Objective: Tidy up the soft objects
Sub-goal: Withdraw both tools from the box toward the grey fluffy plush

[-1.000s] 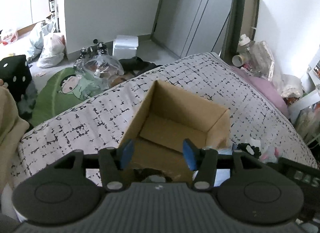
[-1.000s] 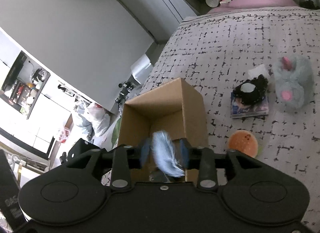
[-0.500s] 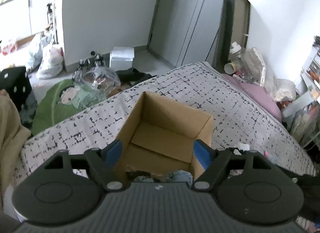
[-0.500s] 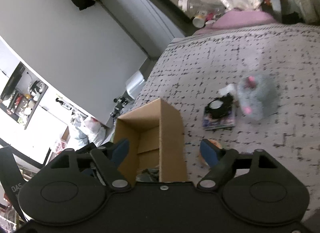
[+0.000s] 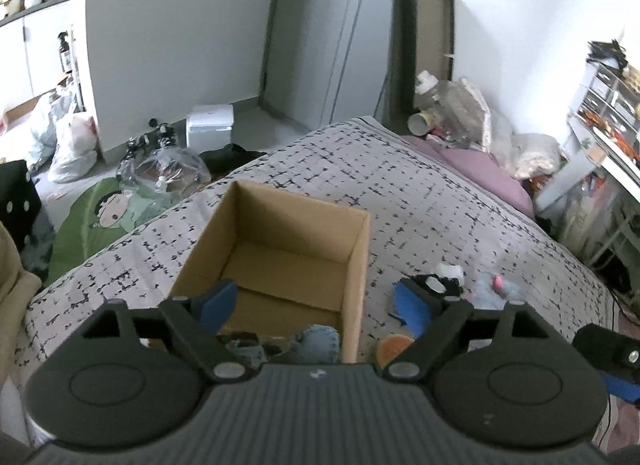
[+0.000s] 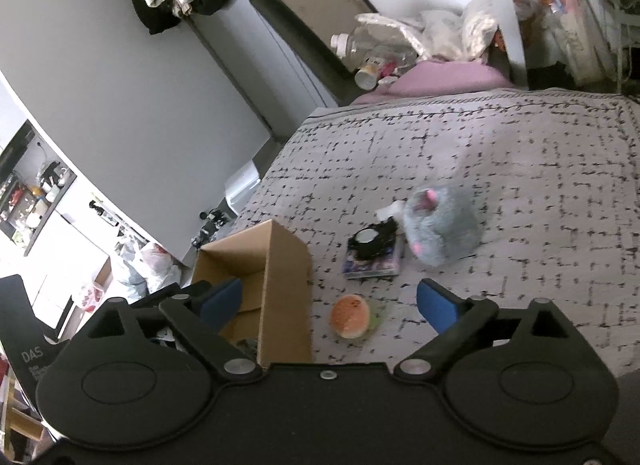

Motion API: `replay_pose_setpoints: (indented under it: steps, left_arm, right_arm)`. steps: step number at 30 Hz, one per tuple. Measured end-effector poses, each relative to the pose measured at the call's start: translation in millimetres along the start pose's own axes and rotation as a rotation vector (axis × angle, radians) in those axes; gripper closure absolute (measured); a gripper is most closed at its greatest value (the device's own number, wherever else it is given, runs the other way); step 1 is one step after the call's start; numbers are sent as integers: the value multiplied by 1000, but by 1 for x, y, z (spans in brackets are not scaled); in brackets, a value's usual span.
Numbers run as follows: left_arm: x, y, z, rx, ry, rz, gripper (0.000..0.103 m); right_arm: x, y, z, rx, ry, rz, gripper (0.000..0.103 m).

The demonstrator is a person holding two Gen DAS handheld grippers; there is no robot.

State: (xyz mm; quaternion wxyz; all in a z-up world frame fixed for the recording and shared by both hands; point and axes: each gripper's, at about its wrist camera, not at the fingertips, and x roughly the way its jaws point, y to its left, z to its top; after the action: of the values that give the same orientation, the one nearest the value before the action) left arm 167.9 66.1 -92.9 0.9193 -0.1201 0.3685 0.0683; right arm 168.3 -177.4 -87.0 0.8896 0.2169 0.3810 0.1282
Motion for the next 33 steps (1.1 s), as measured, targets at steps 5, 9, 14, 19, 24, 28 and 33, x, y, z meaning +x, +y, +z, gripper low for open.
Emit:
replay_pose_setpoints:
  steps: [5,9,14,19,24,28,33]
  left_arm:
    - [-1,-8,-3,10,4,-19,10]
    - [-2,-14,-5,26,8,-47,10]
    - [-4,-24,-8,42,13,-71,10]
    - [-8,-33,-9,75,-5,-98,10]
    - [-6,-41,-12,85,11,-138,10]
    - [-1,-49,-16,107,21,-130,10]
    - [4,-56,-21,112,36,-136,10]
  right_arm:
    - [-12,-13,2,-1,-19,-23,4]
    - [-19,-21,3,-3,-34,-33,0]
    - [-22,-31,3,1,-30,-47,0]
    - [-25,-40,6,-6,-29,-61,0]
    - [-25,-51,9,-12,-24,-86,0]
    - [-22,-62,10,13,-1,-101,0]
    - [-13,-71,11,44,27,-84,0]
